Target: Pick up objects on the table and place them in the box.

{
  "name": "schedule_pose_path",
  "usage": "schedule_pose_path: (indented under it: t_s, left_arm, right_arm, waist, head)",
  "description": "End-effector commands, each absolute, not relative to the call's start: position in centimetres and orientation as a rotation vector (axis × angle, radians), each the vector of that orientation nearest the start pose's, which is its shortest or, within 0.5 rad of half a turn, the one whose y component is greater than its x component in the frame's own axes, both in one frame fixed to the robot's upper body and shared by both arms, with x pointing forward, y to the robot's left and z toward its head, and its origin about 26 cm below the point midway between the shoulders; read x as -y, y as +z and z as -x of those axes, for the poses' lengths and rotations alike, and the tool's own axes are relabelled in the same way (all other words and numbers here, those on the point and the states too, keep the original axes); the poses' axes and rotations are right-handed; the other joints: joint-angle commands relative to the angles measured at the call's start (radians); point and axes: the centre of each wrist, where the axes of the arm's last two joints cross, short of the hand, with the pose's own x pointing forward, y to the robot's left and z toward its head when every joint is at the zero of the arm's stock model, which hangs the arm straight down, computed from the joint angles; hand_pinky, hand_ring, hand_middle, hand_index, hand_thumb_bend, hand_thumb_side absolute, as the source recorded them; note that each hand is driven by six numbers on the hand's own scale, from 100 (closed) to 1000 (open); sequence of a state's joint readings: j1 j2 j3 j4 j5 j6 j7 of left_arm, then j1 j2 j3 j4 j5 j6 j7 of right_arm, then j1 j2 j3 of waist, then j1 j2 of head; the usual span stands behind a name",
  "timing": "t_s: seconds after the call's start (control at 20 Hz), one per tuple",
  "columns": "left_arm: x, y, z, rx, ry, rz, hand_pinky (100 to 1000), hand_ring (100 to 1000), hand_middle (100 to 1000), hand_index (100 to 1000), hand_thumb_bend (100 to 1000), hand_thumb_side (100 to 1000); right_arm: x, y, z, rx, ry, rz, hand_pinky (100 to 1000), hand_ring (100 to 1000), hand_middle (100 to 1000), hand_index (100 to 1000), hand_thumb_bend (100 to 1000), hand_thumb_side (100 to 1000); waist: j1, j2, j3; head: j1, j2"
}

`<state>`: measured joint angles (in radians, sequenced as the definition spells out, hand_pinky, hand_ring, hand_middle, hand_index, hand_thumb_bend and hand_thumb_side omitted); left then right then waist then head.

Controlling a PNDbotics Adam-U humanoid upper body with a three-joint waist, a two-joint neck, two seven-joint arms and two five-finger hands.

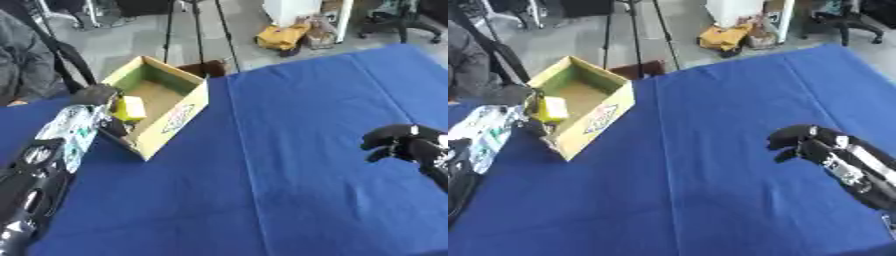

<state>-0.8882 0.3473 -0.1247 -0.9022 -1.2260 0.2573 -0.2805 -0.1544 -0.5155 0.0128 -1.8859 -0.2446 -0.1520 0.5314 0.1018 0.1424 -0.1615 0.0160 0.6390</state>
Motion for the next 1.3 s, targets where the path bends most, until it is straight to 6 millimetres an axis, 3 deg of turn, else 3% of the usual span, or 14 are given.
schedule_pose_path:
  t_s: [0.05,0.1,0.15,0.2,0.4,0.55,0.75,0.85,0.95,1.1,1.3]
  left_arm:
    - [-25.7,15.9,-47.8,1.061,-1.198,-1.274,590,551,579,785,386,416]
    - [-25.7,16.0,-47.8,1.072,-1.198,-1.279,606,563,600,815,560,534]
    - [-25.7,16.2,-47.7,1.085,-1.196,-1.291,613,570,611,829,642,582]
    - [-25.7,16.3,-47.7,1.098,-1.194,-1.302,633,594,645,855,795,670]
    - [-25.6,16.9,-47.6,1.137,-1.181,-1.348,671,654,727,903,968,768]
    - [-25.6,17.2,-47.5,1.166,-1.159,-1.372,679,674,743,894,933,779]
    - [-25.6,19.0,-46.8,1.330,-1.025,-1.401,655,617,683,849,735,767]
    - [-25.7,20.7,-45.8,1.480,-0.898,-1.388,638,582,642,821,562,791]
    - [-25.7,22.6,-44.2,1.667,-0.738,-1.344,622,557,608,793,442,796]
    - [-25.5,24.3,-40.7,1.949,-0.512,-1.190,601,540,587,772,396,794]
    - [-25.0,23.0,-35.8,2.180,-0.301,-0.869,581,525,570,763,371,825]
  right_arm:
    - [31.4,16.1,-29.6,1.994,0.952,-0.230,725,802,779,845,100,801]
    - [31.4,16.1,-29.6,1.995,0.951,-0.230,725,802,778,845,100,800]
    - [31.4,16.2,-29.6,1.995,0.951,-0.231,725,802,778,845,100,800]
    - [31.4,16.2,-29.6,1.996,0.951,-0.231,725,802,778,845,100,800]
    - [31.4,16.1,-29.6,1.995,0.950,-0.233,725,802,778,845,100,799]
    - [31.4,16.1,-29.7,1.996,0.948,-0.235,725,801,778,845,100,798]
    - [31.6,15.9,-29.6,1.994,0.936,-0.231,725,801,778,845,100,797]
    - [31.6,15.8,-29.5,1.993,0.927,-0.229,725,801,778,845,100,796]
    - [31.7,15.7,-29.5,1.991,0.918,-0.227,725,801,778,845,100,796]
    - [31.9,15.6,-29.5,1.991,0.904,-0.223,725,801,777,844,100,794]
    - [31.9,15.5,-29.4,1.994,0.885,-0.225,724,799,775,843,100,790]
  waist:
    - [-0.008,-0.011,0.000]
    - [-0.008,-0.011,0.001]
    - [-0.009,-0.011,0.001]
    - [-0.009,-0.012,0.002]
    - [-0.010,-0.013,0.003]
    - [-0.011,-0.015,0.004]
    - [-0.016,-0.019,0.013]
    - [-0.018,-0.021,0.022]
    - [-0.020,-0.025,0.032]
    - [-0.022,-0.028,0.049]
    - [-0.029,-0.033,0.073]
  head:
    - [0.004,-0.013]
    - [0.004,-0.014]
    - [0.004,-0.014]
    - [0.004,-0.014]
    - [0.004,-0.014]
    - [0.004,-0.014]
    - [-0.001,-0.010]
    - [-0.005,-0.006]
    - [-0.012,-0.001]
    - [-0.022,0.002]
    - [-0.036,0.005]
